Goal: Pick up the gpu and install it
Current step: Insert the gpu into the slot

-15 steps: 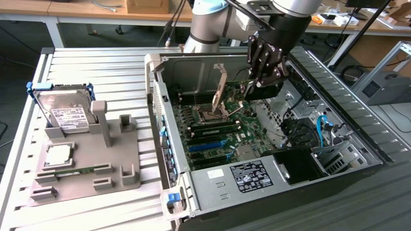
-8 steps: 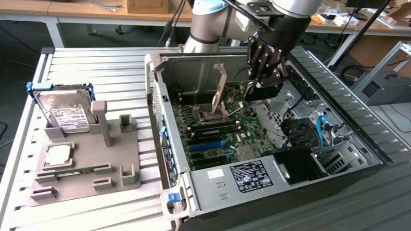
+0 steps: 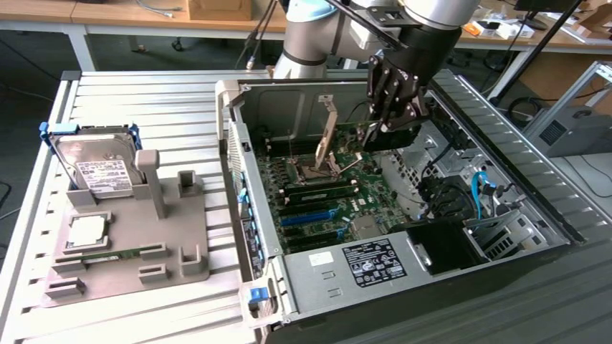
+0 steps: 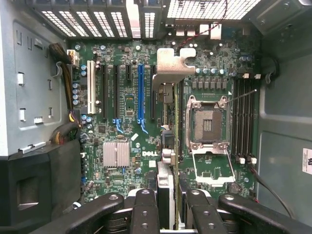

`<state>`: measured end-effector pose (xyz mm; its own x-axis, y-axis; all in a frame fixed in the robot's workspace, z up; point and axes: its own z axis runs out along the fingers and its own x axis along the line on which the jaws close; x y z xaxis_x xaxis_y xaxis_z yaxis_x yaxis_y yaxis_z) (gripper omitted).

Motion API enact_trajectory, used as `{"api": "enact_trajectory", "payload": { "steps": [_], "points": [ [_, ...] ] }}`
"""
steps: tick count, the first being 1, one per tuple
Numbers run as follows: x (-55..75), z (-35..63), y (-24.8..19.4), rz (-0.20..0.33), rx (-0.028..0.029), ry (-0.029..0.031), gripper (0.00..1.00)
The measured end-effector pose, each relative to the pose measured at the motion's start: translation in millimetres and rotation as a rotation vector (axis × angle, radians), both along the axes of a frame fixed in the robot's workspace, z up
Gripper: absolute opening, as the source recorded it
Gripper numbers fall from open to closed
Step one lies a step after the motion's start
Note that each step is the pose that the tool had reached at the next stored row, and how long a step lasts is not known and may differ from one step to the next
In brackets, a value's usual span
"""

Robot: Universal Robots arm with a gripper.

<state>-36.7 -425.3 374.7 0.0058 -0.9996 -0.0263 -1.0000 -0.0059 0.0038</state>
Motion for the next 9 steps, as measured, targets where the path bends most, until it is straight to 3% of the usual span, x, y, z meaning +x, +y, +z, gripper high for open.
{"api": "enact_trajectory", "payload": {
  "steps": [9],
  "points": [
    [0.0,-2.0,-0.2,0.000,0.0000,0.0000,0.27]
  ]
}}
